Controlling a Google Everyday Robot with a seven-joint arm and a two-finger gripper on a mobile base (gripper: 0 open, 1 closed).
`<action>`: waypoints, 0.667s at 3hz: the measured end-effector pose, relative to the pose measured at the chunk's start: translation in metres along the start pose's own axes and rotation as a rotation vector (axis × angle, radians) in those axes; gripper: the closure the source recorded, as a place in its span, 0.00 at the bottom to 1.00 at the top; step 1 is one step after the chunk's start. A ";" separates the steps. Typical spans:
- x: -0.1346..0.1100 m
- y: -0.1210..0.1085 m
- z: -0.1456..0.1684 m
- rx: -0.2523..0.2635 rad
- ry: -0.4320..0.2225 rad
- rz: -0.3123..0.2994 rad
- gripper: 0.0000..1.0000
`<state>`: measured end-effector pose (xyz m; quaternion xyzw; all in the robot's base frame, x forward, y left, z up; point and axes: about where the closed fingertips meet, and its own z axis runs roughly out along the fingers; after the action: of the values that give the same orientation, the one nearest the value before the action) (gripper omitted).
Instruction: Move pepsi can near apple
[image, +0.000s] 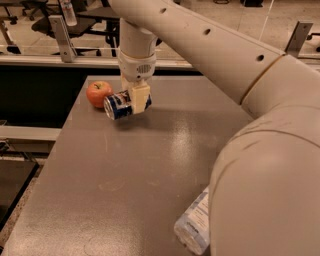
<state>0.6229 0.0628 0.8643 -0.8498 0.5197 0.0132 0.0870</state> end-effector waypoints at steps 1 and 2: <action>-0.005 -0.006 0.007 -0.007 0.002 0.002 0.84; -0.008 -0.006 0.012 -0.018 -0.001 -0.006 0.61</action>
Offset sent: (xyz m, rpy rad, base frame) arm -0.0066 0.0093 -0.0131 -0.0311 0.0502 0.0244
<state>0.6255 0.0748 0.8540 -0.8521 0.5169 0.0181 0.0795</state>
